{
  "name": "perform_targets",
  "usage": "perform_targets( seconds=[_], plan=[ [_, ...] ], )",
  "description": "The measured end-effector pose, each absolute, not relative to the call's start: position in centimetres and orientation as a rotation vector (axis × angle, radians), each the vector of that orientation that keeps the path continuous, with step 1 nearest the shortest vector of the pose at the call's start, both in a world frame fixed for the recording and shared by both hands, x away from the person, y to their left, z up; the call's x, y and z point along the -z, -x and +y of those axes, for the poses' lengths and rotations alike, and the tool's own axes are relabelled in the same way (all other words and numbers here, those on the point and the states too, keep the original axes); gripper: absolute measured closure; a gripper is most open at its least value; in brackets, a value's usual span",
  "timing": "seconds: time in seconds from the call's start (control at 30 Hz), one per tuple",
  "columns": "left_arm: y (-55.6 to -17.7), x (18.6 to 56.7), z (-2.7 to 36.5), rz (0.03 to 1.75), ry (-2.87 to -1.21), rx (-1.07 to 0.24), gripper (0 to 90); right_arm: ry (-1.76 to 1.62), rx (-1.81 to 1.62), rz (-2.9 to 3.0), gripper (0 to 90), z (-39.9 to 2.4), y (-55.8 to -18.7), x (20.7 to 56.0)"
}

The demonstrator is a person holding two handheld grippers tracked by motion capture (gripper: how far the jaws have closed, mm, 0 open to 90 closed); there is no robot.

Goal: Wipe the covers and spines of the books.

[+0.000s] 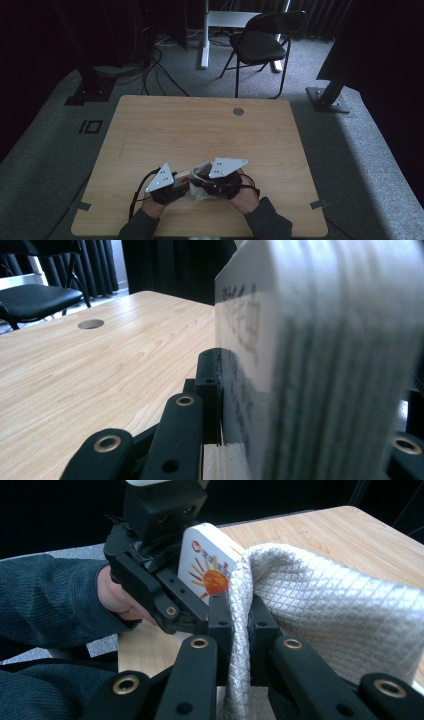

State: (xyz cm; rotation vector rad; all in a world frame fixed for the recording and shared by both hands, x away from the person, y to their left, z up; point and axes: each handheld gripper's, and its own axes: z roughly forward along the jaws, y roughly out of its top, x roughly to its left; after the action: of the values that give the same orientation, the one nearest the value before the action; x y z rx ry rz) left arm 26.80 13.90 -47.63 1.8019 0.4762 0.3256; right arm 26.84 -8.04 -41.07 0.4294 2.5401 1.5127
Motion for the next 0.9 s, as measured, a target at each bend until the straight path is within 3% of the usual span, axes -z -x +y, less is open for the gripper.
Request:
perform_targets(
  seconds=[0.9],
  plan=[
    [-26.8,48.0,13.4,0.478,-1.829,-0.347,77.9,-0.345,-1.515,2.581,84.9,-6.2,-26.4,40.7]
  ],
)
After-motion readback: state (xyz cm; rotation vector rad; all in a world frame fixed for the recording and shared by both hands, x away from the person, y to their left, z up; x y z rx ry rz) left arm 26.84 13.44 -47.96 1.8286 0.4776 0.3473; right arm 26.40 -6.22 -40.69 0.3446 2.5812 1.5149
